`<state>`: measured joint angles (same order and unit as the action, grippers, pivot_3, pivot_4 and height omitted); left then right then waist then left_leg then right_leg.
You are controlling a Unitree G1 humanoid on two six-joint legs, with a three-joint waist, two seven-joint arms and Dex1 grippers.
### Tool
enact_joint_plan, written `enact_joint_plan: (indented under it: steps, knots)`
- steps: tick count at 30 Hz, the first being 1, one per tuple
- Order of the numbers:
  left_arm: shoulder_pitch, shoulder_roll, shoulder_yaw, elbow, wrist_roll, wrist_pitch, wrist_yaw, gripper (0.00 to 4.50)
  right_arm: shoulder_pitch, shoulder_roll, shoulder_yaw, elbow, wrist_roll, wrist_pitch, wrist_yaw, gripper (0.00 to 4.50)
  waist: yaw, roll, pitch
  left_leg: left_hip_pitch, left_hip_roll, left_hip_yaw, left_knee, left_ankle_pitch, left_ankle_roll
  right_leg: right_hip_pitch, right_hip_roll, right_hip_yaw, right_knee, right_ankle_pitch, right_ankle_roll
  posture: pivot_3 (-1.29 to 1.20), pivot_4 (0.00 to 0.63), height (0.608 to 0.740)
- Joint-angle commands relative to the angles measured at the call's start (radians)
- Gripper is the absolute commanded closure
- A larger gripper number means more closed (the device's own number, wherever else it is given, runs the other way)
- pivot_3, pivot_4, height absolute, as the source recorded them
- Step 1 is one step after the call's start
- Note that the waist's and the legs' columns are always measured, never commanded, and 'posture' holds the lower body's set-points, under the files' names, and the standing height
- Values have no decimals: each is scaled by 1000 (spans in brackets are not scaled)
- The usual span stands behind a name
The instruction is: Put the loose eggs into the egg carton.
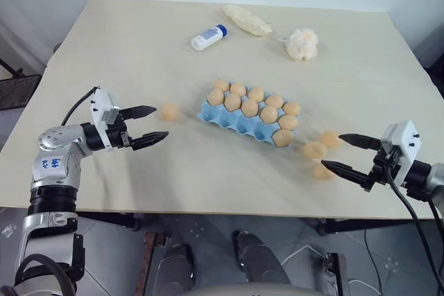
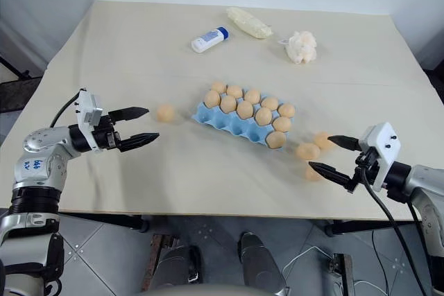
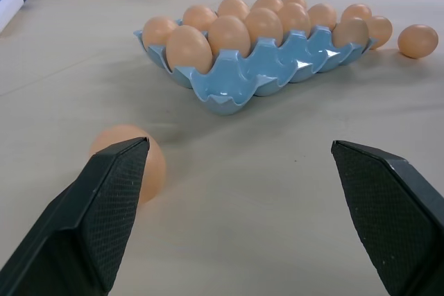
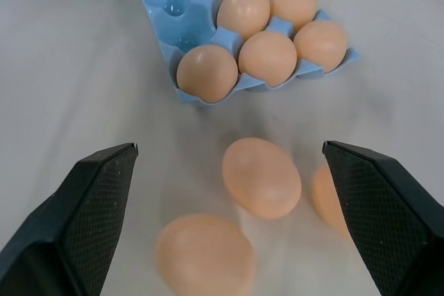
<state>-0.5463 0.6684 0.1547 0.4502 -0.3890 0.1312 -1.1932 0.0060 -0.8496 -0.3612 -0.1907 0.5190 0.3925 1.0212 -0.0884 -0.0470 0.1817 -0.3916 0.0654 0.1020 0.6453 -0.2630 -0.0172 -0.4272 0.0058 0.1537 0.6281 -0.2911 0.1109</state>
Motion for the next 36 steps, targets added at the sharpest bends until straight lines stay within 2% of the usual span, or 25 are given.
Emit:
enact_joint_plan:
  steps: [1, 9, 14, 19, 25, 30, 36]
  knots:
    - [-34, -3, 12, 15, -6, -25, -9, 15, -6, -14, -39, -4, 6, -18, 1, 0, 3, 0, 0, 0, 0, 0, 0, 0, 0, 0, 0, 0, 0, 0, 0, 0, 150, 740]
    - [-79, -18, -2, 56, 24, -28, 47, 15, 15, -4, -54, -27, 12, -12, -20, 0, 5, 0, 0, 0, 0, 0, 0, 0, 0, 0, 0, 0, 0, 0, 0, 0, 150, 740]
    - [-89, -41, -18, 65, 40, -91, 25, 15, 66, 24, -92, -129, 28, 49, -121, 0, 5, 0, 0, 0, 0, 0, 0, 0, 0, 0, 0, 0, 0, 0, 0, 0, 150, 740]
    - [-133, -86, -18, 141, 24, -122, -22, 15, 133, 166, -163, -307, 96, 160, -351, 0, 6, 0, 0, -1, 0, 1, 1, 0, 0, 0, 0, -2, 0, 0, 0, 0, 150, 740]
    - [-204, -132, -57, 242, 39, -157, -136, 15, 309, 324, -187, -452, 48, 158, -521, 0, 7, 0, 0, -4, 0, 3, 0, -1, -1, -1, -1, -3, -1, -1, -1, 0, 150, 740]
    - [-255, -170, -80, 317, 41, -206, -245, 15, 455, 432, -163, -509, -22, 103, -594, 0, 7, 0, 0, -5, 0, 2, 1, -1, 0, -1, 0, -4, -1, -2, -3, 0, 150, 740]
    - [-275, -196, -91, 358, 53, -256, -292, 15, 472, 483, -94, -482, -76, 54, -620, 0, -2, 0, -1, -4, 0, 2, 1, -1, 0, -1, 0, -2, -1, -2, -5, 0, 150, 740]
